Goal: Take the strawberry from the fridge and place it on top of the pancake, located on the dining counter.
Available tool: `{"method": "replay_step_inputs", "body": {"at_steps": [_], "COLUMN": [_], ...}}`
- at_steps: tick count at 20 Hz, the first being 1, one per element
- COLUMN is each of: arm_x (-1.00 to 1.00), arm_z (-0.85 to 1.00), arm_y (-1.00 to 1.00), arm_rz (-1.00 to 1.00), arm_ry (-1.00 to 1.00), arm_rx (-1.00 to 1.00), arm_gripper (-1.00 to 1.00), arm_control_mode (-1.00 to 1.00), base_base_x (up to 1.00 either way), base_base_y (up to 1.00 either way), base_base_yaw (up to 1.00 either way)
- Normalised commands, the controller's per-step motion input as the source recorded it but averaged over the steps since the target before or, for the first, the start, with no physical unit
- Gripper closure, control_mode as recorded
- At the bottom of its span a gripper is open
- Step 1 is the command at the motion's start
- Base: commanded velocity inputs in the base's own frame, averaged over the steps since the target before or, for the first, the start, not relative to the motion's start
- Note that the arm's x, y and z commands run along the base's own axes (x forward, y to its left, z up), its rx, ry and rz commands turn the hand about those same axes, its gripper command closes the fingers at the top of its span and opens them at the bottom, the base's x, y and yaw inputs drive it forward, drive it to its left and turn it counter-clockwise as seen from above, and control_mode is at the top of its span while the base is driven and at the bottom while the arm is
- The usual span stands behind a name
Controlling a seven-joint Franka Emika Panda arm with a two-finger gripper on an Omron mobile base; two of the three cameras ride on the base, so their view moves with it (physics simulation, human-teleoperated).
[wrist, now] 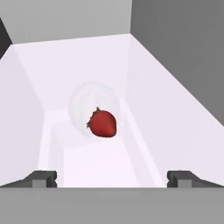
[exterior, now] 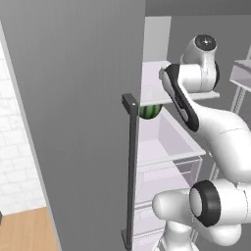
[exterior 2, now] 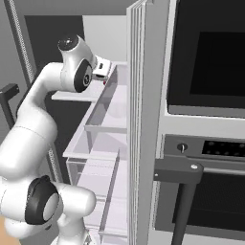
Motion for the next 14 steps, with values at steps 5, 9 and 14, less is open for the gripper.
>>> {"method": "replay_step_inputs", "body": {"at_steps": [5,9,14], "arm_x": [0.61,0.71,0.49], "arm_z": [-0.29,-0.23,-0.12], "arm_y": [0.0,0.0,0.0], "arm_rz": [0.0,0.0,0.0], "arm_ry": [0.0,0.03,0.04], "arm_rx": [0.0,0.0,0.0], "arm_gripper": [-1.0,-1.0,-1.0], "arm_control_mode": [-1.0,-1.0,-1.0], "base_base_x": [0.0,0.0,0.0], "base_base_y": [0.0,0.0,0.0], "base_base_yaw": [0.0,0.0,0.0]}}
